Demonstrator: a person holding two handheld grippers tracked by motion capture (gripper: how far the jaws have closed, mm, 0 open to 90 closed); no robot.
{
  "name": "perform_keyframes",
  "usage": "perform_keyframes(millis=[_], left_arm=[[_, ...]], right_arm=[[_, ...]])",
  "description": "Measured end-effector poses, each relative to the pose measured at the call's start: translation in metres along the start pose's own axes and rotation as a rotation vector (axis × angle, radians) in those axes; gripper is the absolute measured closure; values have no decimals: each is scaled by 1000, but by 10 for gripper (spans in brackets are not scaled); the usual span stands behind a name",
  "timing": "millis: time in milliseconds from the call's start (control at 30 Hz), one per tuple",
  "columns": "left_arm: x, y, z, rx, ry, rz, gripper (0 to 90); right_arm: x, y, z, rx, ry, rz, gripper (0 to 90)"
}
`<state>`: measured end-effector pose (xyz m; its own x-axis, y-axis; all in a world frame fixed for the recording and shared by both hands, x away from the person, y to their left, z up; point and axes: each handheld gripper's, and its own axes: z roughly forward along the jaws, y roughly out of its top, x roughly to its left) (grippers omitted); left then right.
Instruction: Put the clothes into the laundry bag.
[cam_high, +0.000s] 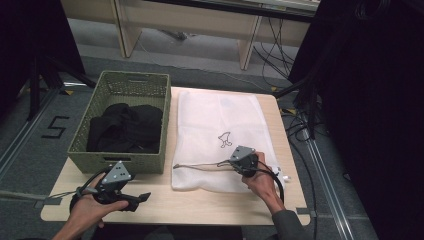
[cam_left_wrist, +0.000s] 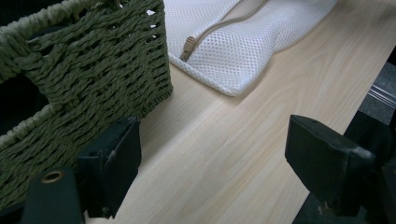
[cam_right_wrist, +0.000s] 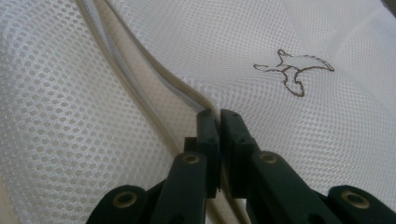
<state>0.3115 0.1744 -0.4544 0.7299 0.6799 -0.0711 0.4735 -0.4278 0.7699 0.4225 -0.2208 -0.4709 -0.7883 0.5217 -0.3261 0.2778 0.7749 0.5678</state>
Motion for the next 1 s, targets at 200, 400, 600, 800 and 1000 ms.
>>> perform_keyframes(millis=[200,400,600,800,1000], left_arm=[[-1,0,1,1,-2,-12,184],[1,1,1,5,8,7,190],[0,1,0,6,45,8,198],[0,2,-2,-22,53,2,203],[1,8,-8,-47,37,-9,203]], right_arm=[[-6,6,-8,-49,-16,22,885],[-20,14,-22,-155,-37,73,887],[-30,28,-30,-225,-60,125,889],[-38,39,-31,-250,-84,151,890],[-44,47,-34,-258,-91,153,890]])
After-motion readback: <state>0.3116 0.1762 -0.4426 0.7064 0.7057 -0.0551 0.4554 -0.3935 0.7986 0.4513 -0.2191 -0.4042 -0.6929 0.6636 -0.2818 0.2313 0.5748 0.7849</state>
